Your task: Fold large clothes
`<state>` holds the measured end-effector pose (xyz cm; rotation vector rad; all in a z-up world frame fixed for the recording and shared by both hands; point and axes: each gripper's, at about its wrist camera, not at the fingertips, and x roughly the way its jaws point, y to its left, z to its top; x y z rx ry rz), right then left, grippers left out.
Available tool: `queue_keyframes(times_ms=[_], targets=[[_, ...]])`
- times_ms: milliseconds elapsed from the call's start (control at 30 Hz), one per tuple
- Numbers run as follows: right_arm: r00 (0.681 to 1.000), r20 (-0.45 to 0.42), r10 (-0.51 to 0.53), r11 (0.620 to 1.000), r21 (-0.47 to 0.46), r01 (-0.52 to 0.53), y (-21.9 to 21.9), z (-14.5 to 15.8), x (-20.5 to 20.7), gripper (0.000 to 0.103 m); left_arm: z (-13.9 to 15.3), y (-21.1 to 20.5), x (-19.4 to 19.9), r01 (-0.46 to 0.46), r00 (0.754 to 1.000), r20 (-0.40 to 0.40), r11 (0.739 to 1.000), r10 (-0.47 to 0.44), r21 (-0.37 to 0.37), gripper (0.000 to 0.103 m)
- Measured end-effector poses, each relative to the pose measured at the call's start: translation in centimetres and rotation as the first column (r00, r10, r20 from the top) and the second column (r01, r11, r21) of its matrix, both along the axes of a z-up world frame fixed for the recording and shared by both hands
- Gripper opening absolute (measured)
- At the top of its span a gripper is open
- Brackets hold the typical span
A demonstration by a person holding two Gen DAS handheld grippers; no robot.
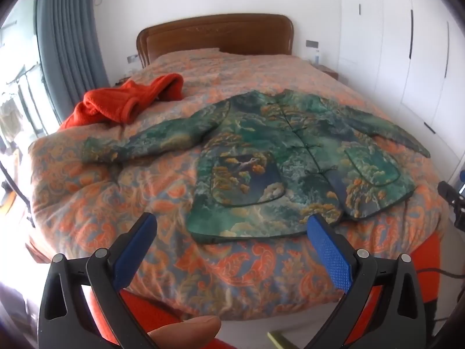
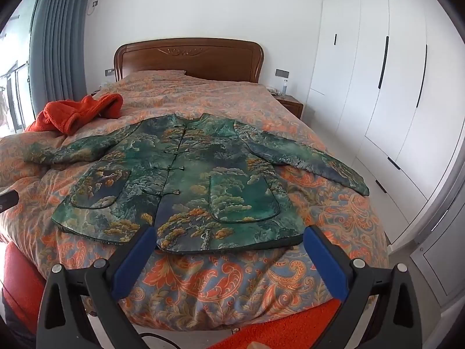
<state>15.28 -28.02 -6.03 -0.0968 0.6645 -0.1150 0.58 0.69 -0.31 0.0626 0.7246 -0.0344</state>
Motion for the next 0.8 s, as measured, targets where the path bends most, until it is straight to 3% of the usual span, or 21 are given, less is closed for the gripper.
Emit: queue_keyframes(times_ms=[800], targets=[[1.0, -0.012, 0.022, 1.0, -0.002, -0.022, 0.6, -0.12, 0.48, 0.103, -0.32, 0.13, 0.18, 0.008, 1.0, -0.019, 1.0, -0.009, -0.005, 0.103]])
